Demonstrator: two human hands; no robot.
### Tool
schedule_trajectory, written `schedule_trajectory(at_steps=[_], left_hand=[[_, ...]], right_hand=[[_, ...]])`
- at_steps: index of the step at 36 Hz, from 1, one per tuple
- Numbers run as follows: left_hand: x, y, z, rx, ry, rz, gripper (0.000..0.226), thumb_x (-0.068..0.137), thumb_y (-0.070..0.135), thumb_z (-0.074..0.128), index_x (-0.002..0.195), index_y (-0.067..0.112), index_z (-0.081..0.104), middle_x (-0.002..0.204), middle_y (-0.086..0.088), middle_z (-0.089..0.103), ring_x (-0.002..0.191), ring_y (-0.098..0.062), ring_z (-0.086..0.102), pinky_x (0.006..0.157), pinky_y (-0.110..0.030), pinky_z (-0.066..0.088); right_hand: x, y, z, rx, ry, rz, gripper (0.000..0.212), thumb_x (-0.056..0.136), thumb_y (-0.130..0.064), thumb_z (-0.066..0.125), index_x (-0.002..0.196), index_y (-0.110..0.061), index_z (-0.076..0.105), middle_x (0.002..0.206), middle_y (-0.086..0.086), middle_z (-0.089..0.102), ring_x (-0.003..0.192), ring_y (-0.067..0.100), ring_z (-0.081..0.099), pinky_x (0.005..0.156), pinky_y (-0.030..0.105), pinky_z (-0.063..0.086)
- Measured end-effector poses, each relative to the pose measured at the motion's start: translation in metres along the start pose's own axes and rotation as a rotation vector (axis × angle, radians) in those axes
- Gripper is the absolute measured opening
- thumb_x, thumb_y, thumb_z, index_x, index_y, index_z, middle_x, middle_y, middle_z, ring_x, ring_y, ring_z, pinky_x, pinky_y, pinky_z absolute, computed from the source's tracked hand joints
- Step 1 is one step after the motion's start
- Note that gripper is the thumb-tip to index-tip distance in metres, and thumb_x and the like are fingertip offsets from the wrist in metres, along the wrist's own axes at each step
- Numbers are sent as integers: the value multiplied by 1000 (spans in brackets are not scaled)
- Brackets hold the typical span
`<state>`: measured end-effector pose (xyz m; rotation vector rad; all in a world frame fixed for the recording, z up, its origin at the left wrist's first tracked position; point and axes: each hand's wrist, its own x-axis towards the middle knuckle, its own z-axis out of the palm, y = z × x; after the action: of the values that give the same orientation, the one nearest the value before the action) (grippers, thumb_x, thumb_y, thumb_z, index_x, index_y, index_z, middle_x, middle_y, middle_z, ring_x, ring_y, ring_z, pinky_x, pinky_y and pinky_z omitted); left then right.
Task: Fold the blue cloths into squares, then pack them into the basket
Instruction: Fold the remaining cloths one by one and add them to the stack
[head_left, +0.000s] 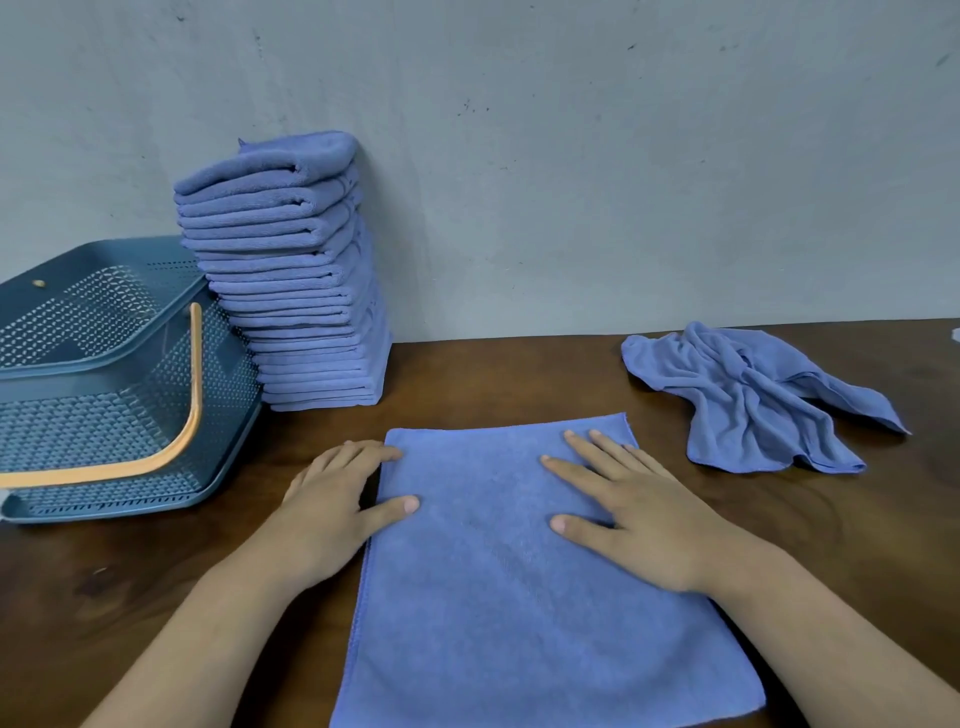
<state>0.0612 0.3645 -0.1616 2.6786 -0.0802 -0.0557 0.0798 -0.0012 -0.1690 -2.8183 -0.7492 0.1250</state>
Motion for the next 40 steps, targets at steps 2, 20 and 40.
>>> schedule_trajectory(at_steps=[2, 20, 40], left_hand=[[-1, -4, -6, 11, -31, -23, 77, 85, 82, 52, 153, 50, 37, 162, 29, 28, 160, -7, 8, 130, -43, 14], [-7, 58, 30, 310, -170, 265, 90, 85, 98, 23, 161, 59, -5, 171, 26, -20, 154, 1, -30, 131, -44, -10], [7, 111, 31, 245, -165, 203, 68, 105, 71, 26, 166, 44, 15, 177, 14, -2, 162, -12, -12, 131, -50, -3]], right_hand=[[0, -2, 0, -26, -12, 5, 72, 95, -86, 23, 160, -63, 1, 171, -25, -19, 155, -1, -25, 127, 28, -11], [0, -7, -2, 47, -40, 108, 96, 75, -105, 25, 159, -64, -1, 171, -20, -22, 157, 8, -28, 131, 40, -7], [1, 10, -2, 50, -35, 250, 102, 75, -104, 20, 162, -57, -4, 173, -15, -21, 161, 17, -20, 131, 49, -5]])
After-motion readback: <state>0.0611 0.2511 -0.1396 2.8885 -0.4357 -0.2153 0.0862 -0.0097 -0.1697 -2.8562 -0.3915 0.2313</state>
